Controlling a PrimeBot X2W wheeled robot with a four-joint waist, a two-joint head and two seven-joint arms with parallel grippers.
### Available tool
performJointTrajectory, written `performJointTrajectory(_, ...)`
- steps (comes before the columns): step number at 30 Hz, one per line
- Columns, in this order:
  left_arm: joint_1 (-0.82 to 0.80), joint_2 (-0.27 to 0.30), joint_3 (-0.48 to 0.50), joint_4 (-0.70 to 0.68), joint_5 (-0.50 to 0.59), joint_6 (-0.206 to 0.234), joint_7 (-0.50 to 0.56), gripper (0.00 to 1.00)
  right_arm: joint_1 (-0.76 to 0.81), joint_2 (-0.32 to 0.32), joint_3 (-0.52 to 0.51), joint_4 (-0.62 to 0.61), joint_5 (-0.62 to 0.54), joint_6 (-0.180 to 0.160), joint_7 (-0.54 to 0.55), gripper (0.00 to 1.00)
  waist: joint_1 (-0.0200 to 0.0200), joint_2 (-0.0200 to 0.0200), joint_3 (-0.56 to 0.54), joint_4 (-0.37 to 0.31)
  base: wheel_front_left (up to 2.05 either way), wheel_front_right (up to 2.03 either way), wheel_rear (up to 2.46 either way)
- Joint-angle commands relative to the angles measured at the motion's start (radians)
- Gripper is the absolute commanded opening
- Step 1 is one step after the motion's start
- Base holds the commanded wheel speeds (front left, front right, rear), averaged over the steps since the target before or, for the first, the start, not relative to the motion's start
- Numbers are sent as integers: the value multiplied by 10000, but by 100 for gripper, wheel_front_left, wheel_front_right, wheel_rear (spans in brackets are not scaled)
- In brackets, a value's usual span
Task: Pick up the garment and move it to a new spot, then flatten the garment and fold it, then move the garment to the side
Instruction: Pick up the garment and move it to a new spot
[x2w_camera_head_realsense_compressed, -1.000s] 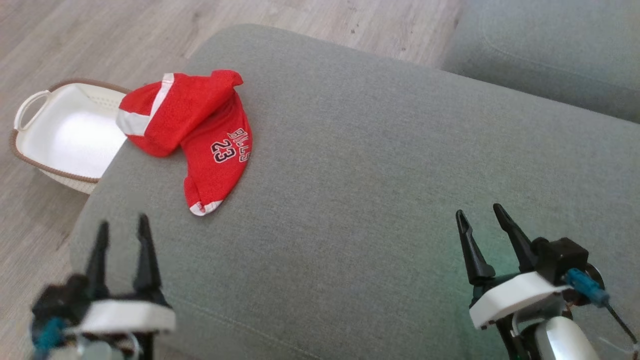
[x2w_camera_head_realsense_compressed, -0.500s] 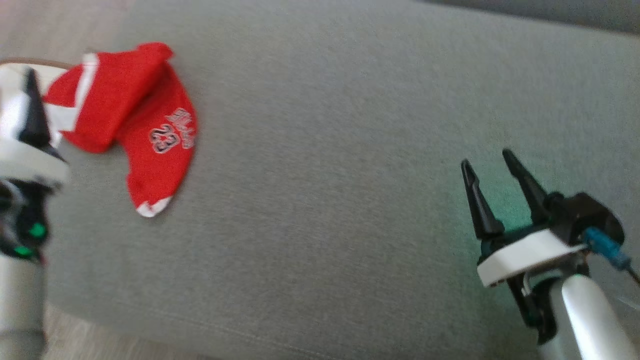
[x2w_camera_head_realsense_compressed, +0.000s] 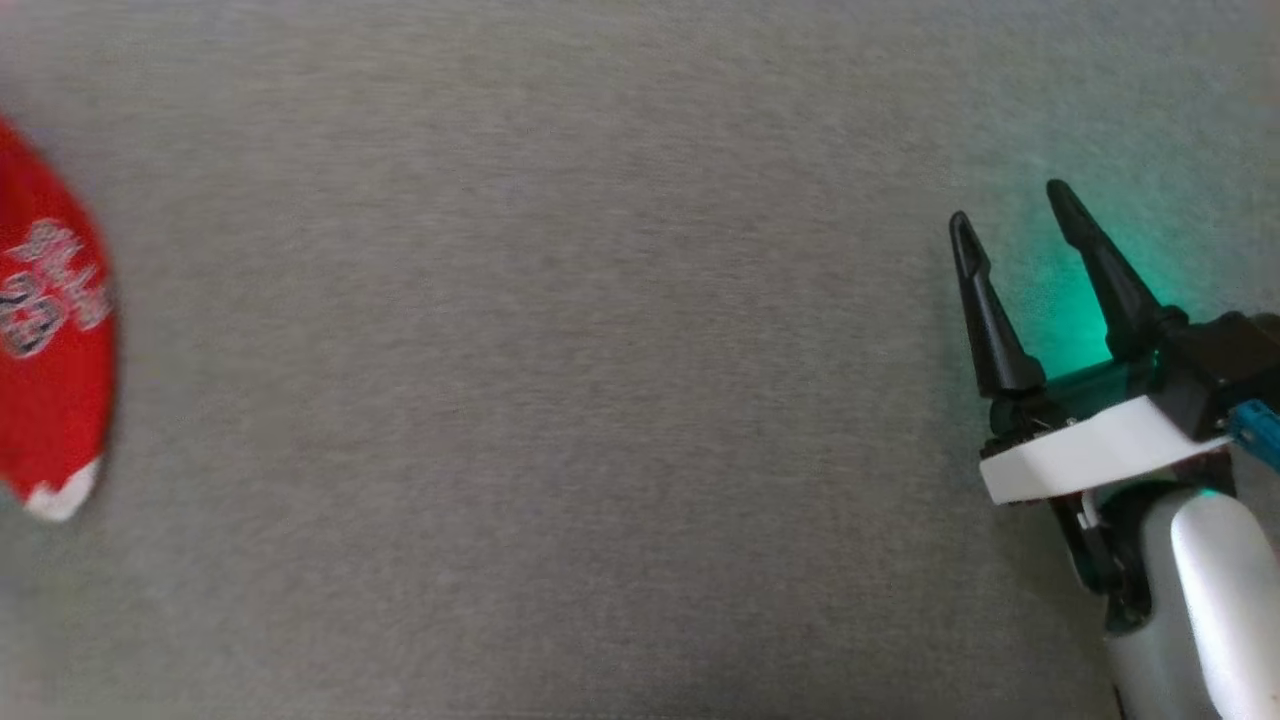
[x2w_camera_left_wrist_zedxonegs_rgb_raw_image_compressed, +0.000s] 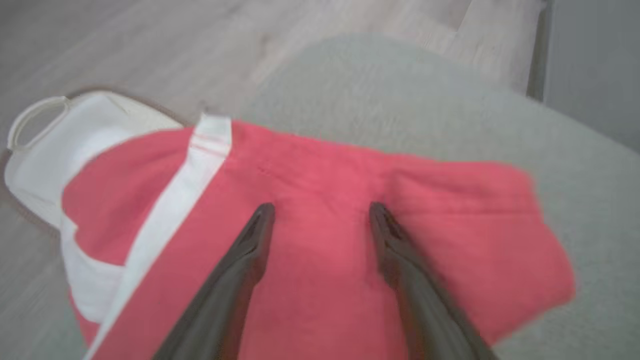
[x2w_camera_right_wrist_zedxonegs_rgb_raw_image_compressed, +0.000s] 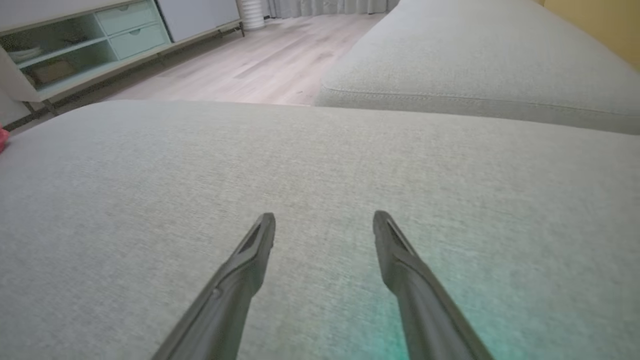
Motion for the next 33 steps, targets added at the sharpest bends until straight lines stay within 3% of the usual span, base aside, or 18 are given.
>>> performJointTrajectory(1,-224,938,318,156,-59,153,517,100,-190,-16,235,-503,-46,69,-62,100,-4,1,732,-776,0,0,0)
performJointTrajectory(8,-64,1050,179,1243,-371,1527,3119,100,-203,47,190,-707,-105,69,-151,100,-4,1,754,-1018,0,0,0)
performJointTrajectory(9,8,1042,143,1219,-388,1618,3328,45,-193,62,163,-694,-113,69,-163,100,-4,1,703,-1016,0,0,0)
performJointTrajectory(10,89,1040,131,1147,-399,1658,3411,0,-181,79,144,-664,-117,69,-172,100,-4,1,631,-1006,0,0,0)
performJointTrajectory(15,460,1101,113,768,-340,1712,3368,0,-152,112,163,-510,-49,69,-231,100,-4,1,219,-906,0,0,0)
performJointTrajectory(25,315,1598,202,-853,330,1317,1285,0,-12,245,405,313,279,69,-518,100,-4,1,-1832,-670,0,0,0)
performJointTrajectory(29,-211,1768,-141,-1910,572,1159,1332,0,151,394,493,717,433,69,-714,100,-4,1,-2792,-817,0,0,0)
performJointTrajectory(33,-914,1533,-717,-3281,585,994,1780,0,341,549,575,1035,575,69,-859,100,-4,1,-3580,-1115,0,0,0)
